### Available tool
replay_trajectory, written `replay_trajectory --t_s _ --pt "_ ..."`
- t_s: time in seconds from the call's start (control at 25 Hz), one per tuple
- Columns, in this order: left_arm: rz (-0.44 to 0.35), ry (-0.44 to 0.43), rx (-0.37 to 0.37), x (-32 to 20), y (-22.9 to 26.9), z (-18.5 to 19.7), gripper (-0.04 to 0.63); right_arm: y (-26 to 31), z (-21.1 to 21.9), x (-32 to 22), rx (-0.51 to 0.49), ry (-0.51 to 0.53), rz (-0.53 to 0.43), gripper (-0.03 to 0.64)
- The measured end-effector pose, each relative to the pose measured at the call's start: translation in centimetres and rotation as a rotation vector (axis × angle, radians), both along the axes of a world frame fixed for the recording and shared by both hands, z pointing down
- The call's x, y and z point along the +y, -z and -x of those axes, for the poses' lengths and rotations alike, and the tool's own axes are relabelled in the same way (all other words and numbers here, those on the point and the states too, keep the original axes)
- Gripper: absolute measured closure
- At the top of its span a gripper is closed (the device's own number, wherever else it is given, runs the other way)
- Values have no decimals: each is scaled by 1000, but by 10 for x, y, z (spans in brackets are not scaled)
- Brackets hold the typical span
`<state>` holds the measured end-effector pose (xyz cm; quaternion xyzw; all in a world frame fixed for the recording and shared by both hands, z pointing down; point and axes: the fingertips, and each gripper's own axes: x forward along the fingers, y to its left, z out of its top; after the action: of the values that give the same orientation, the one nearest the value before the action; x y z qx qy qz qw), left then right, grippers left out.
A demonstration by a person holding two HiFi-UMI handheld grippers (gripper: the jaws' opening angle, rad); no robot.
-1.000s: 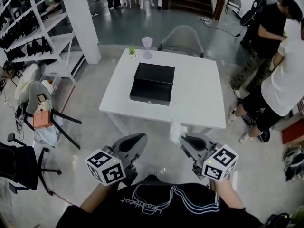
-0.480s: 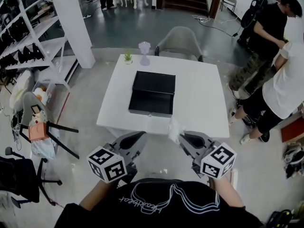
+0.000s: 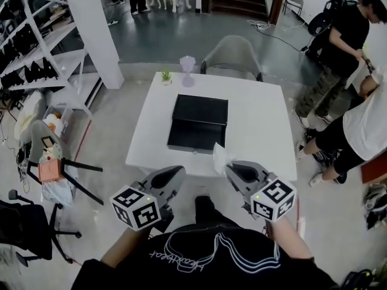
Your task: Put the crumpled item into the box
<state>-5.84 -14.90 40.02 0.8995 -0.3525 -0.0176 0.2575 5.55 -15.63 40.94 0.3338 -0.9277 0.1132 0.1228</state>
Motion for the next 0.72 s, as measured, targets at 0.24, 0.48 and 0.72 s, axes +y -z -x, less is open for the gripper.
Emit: replay_trajectory --t_s 0.24,0.48,0.72 --pt "8 41 4 -21 -2 12 588 -15 8 -33 48 18 32 603" --pt "39 86 -3 -52 -10 26 588 -38 15 -79 97 32 79 603" --pt "55 116 -5 -80 -15 46 588 -70 35 -125 182 50 125 601"
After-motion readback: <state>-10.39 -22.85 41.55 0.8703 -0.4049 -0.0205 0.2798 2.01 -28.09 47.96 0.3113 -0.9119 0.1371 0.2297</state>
